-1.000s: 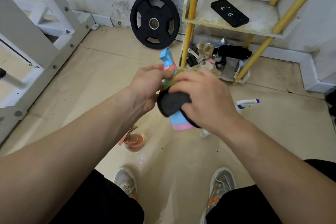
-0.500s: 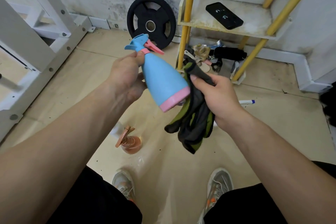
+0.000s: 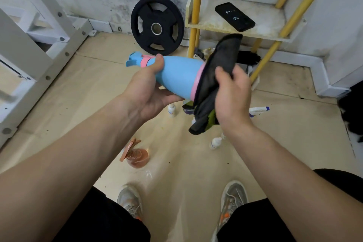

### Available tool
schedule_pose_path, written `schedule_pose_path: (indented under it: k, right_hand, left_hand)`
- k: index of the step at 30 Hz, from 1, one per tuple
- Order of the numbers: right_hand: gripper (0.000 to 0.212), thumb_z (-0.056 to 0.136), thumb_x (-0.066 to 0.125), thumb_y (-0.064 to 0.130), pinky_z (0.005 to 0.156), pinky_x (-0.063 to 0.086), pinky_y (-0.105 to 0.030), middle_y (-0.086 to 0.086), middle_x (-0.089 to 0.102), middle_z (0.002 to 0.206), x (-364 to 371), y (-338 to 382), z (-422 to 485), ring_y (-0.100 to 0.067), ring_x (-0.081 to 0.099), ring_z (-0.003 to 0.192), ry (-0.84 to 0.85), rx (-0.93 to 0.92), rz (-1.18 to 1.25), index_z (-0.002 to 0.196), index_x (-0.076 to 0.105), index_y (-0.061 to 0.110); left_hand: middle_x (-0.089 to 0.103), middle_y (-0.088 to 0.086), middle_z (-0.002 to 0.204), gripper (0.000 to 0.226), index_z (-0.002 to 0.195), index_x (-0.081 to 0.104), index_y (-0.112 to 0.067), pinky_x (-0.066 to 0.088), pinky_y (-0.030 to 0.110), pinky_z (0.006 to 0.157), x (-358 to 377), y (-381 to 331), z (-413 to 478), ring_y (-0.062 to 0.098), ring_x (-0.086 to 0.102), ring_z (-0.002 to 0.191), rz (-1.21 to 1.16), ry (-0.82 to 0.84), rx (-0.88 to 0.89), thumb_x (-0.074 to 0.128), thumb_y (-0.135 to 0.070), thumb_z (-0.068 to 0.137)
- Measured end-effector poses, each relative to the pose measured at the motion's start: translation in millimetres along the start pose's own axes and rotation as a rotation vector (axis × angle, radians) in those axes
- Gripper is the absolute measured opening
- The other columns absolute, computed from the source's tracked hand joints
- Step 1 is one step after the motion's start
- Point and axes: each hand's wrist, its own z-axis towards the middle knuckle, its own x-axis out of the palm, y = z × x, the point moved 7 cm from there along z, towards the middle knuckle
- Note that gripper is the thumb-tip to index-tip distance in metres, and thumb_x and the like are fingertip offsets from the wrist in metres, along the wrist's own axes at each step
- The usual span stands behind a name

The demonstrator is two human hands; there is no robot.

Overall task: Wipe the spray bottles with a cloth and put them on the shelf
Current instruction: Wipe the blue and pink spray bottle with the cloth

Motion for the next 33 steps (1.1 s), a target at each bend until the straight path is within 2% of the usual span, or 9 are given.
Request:
schedule_pose_path:
  k: [4, 7, 11, 14, 21, 25, 27, 30, 33]
  right_hand:
    - [0.038, 0.099, 0.053, 0.016, 0.104, 0.036, -0.012, -0.005, 0.055, 0.137, 19.2, 15.8, -22.8, -0.009, 0.05, 0.124, 0.126, -0.4, -0.292, 0.136, 0.062, 0.011]
    - [0.044, 0.099, 0.057, 0.015, 0.114, 0.036, -0.022, -0.009, 0.053, 0.143, 17.3, 20.2, -21.9, -0.019, 0.049, 0.134, 0.125, -0.519, -0.347, 0.142, 0.057, 0.008]
    - [0.039, 0.099, 0.059, 0.02, 0.108, 0.044, -0.025, 0.004, 0.063, 0.135, 7.4, 19.7, -8.3, -0.01, 0.055, 0.128, 0.088, -0.278, -0.214, 0.137, 0.064, 0.019]
    - [0.019, 0.099, 0.059, 0.027, 0.099, 0.054, -0.038, 0.002, 0.072, 0.112, 1.7, 6.7, 3.8, -0.013, 0.066, 0.108, 0.058, -0.036, -0.094, 0.108, 0.076, 0.027]
    - [0.013, 0.101, 0.06, 0.016, 0.095, 0.058, -0.046, -0.006, 0.077, 0.102, 3.8, -30.9, 7.4, -0.022, 0.073, 0.1, 0.06, 0.531, 0.397, 0.095, 0.071, 0.012]
    - [0.037, 0.102, 0.057, 0.026, 0.062, 0.039, -0.025, 0.004, 0.049, 0.064, -0.7, -16.8, 3.8, -0.005, 0.044, 0.059, 0.023, 0.209, -0.069, 0.068, 0.046, 0.016]
    - [0.037, 0.103, 0.054, 0.024, 0.055, 0.031, -0.016, 0.011, 0.046, 0.066, 4.5, -0.1, -5.7, -0.001, 0.042, 0.057, 0.057, -0.011, -0.195, 0.067, 0.045, 0.022]
    - [0.013, 0.1, 0.058, 0.015, 0.07, 0.038, -0.006, 0.005, 0.062, 0.098, 13.2, 19.5, -17.9, -0.001, 0.052, 0.082, 0.097, -0.315, -0.261, 0.092, 0.068, 0.016]
    - [0.022, 0.095, 0.061, 0.005, 0.091, 0.042, -0.011, -0.003, 0.065, 0.124, 26.0, 24.3, -29.5, -0.009, 0.058, 0.107, 0.194, -0.521, -0.309, 0.114, 0.072, 0.004]
  left_hand:
    - [0.061, 0.012, 0.125, 0.04, 0.131, 0.05, -0.01, 0.059, 0.058, 0.067, -4.6, 1.7, 3.2, 0.035, 0.076, 0.085, -0.091, -0.066, -0.029, 0.057, -0.036, 0.101]
    - [0.06, 0.015, 0.132, 0.043, 0.133, 0.05, -0.009, 0.058, 0.06, 0.073, -1.7, 2.8, 4.6, 0.04, 0.074, 0.093, -0.121, -0.001, -0.058, 0.057, -0.038, 0.101]
    - [0.06, 0.013, 0.13, 0.031, 0.123, 0.054, -0.011, 0.055, 0.065, 0.084, 3.2, -7.4, 4.2, 0.039, 0.071, 0.103, -0.03, 0.046, 0.049, 0.056, -0.034, 0.102]
    - [0.065, 0.01, 0.124, 0.032, 0.125, 0.056, -0.01, 0.055, 0.061, 0.089, 7.3, -14.1, 3.0, 0.033, 0.071, 0.108, 0.077, 0.079, 0.132, 0.054, -0.033, 0.103]
    - [0.066, 0.004, 0.133, 0.038, 0.136, 0.052, -0.012, 0.056, 0.051, 0.093, 18.9, -23.5, -0.8, 0.026, 0.066, 0.119, 0.279, 0.2, 0.269, 0.052, -0.032, 0.104]
    - [0.068, 0.005, 0.129, 0.039, 0.136, 0.053, -0.011, 0.056, 0.055, 0.093, 14.6, -14.6, 4.1, 0.027, 0.068, 0.115, 0.194, 0.116, 0.254, 0.052, -0.032, 0.104]
    - [0.069, 0.007, 0.124, 0.036, 0.131, 0.055, -0.008, 0.055, 0.058, 0.092, 9.1, -12.4, 7.1, 0.029, 0.07, 0.111, 0.063, 0.065, 0.211, 0.053, -0.032, 0.104]
    - [0.064, 0.011, 0.126, 0.029, 0.124, 0.053, -0.01, 0.057, 0.061, 0.085, 0.7, -9.6, 10.9, 0.034, 0.07, 0.107, -0.087, 0.009, 0.151, 0.053, -0.032, 0.104]
    - [0.059, 0.012, 0.127, 0.016, 0.115, 0.052, -0.02, 0.06, 0.055, 0.07, -9.3, -8.6, 12.2, 0.037, 0.069, 0.103, -0.154, -0.05, 0.114, 0.053, -0.032, 0.104]
